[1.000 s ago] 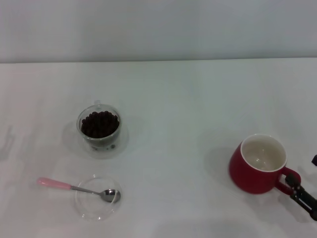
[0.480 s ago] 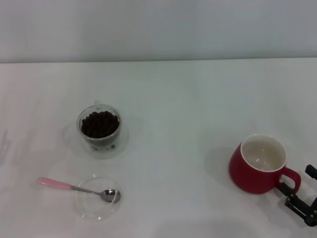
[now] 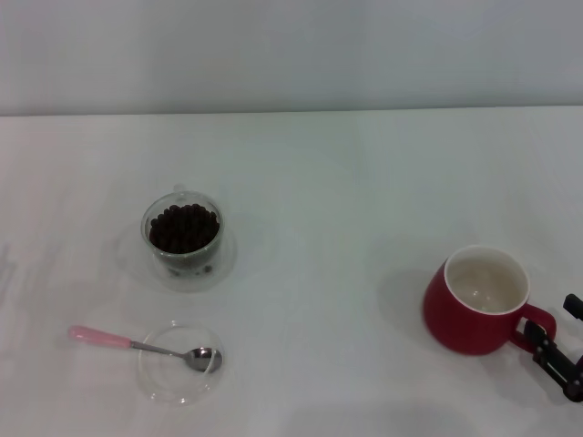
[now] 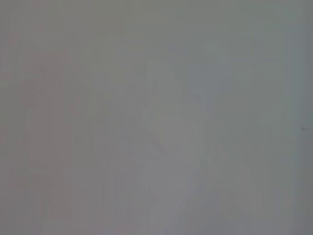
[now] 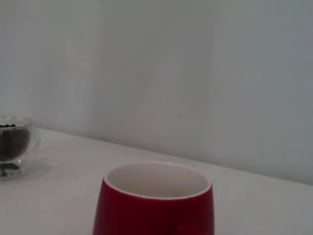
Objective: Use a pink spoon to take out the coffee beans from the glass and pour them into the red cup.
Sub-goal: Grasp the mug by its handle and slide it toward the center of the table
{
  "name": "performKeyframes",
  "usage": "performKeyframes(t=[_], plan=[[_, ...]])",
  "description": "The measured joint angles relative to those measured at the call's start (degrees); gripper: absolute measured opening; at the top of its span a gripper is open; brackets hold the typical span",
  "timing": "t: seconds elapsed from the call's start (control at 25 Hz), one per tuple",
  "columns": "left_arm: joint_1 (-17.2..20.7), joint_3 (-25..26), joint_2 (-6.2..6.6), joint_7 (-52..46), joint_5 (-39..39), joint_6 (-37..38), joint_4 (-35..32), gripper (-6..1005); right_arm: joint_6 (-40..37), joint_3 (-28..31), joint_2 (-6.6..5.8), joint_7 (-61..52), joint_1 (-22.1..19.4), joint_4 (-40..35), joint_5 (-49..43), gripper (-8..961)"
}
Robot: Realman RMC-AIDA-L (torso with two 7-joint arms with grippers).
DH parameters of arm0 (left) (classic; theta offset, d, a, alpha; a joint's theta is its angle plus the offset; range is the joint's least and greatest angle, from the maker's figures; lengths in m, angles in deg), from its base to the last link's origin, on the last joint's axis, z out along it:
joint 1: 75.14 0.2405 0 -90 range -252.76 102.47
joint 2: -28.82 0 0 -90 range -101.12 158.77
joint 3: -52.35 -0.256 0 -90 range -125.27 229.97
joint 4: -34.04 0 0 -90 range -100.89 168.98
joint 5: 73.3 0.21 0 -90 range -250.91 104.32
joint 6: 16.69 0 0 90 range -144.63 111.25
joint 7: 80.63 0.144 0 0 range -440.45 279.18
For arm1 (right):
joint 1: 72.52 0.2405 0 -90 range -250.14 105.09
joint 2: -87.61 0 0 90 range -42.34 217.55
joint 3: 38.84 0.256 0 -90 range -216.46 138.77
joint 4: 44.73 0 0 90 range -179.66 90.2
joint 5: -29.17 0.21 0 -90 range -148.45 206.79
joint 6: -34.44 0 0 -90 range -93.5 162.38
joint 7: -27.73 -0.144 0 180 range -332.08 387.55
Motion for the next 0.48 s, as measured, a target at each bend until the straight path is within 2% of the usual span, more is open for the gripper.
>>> performKeyframes(t=[0.12,0.48], plan=[[-0.02,0.0,0.04,0.03,0.0,-0.01,-0.01,742,0.36,0.08,0.0,0.02,0.0,-0.12,0.84,647],[-0.46,0.02,0.08,0.18,0.0,0.2,-0.83,741,2.64,0.31,0.0,0.18,0.21,-2.34,4.06,647]])
